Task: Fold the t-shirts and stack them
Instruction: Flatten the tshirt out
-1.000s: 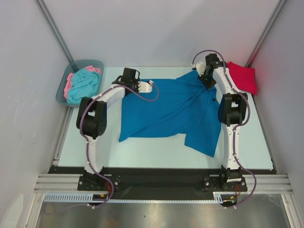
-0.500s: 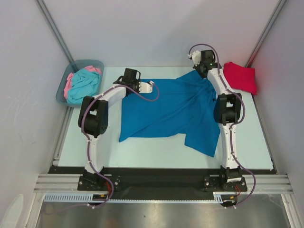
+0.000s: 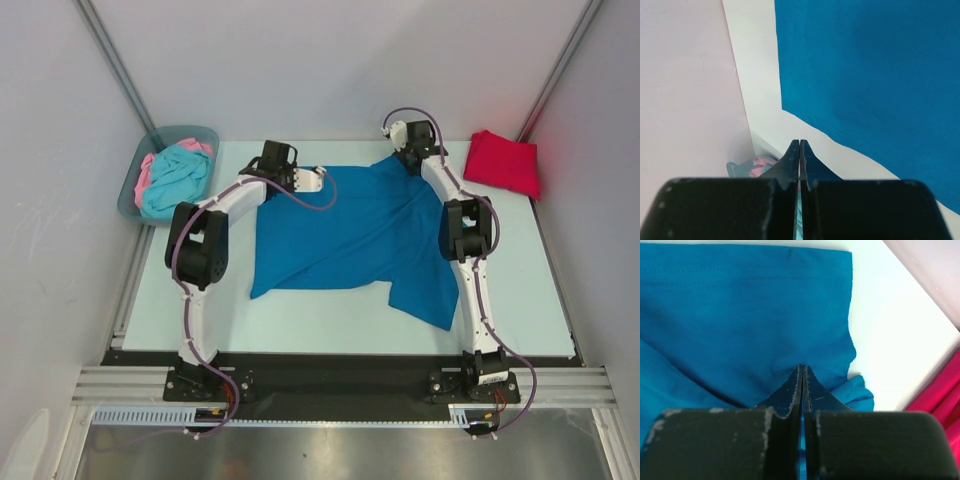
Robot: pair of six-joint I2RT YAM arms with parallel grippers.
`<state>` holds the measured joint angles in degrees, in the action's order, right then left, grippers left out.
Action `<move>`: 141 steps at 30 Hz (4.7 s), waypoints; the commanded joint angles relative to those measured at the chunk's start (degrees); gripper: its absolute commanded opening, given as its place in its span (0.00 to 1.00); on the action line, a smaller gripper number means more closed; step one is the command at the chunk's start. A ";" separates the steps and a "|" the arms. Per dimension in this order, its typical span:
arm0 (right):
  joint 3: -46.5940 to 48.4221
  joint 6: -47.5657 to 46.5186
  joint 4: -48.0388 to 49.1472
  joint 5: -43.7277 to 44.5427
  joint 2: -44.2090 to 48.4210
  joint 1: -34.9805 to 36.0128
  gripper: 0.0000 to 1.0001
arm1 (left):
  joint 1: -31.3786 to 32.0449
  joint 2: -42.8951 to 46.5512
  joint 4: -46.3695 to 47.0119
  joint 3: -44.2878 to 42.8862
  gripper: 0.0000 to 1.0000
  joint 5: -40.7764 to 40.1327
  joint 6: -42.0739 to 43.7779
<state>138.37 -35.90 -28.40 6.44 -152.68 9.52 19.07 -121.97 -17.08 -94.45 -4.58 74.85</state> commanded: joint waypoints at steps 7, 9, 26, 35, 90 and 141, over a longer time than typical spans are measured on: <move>2.79 -0.66 3.53 1.99 -4.02 -0.11 0.00 | 0.53 0.60 -0.06 -5.30 0.00 -0.96 -1.81; 2.79 -1.54 4.14 2.70 -4.73 -0.20 0.00 | 0.62 0.77 -0.15 -5.30 0.00 -1.05 -1.81; 5.86 -15.68 17.59 15.53 -13.87 -4.51 0.00 | 1.76 4.28 -0.23 -3.02 0.00 -2.19 -3.57; 5.52 -14.82 23.12 18.96 -12.47 -5.39 0.21 | 2.55 5.52 0.12 -0.82 0.00 -2.45 -4.10; -16.91 -4.27 -44.01 -11.27 28.23 -4.95 0.04 | 0.09 -11.79 -4.09 -12.06 0.00 11.78 7.86; -13.47 -2.86 -43.67 -10.66 27.61 -3.37 0.04 | -10.19 -31.13 -21.15 -36.68 0.00 -4.47 15.24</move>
<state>123.79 -39.18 -71.55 -4.38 -126.34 5.89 10.81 -150.39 -32.29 -130.06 -6.96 89.03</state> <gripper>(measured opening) 0.041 0.005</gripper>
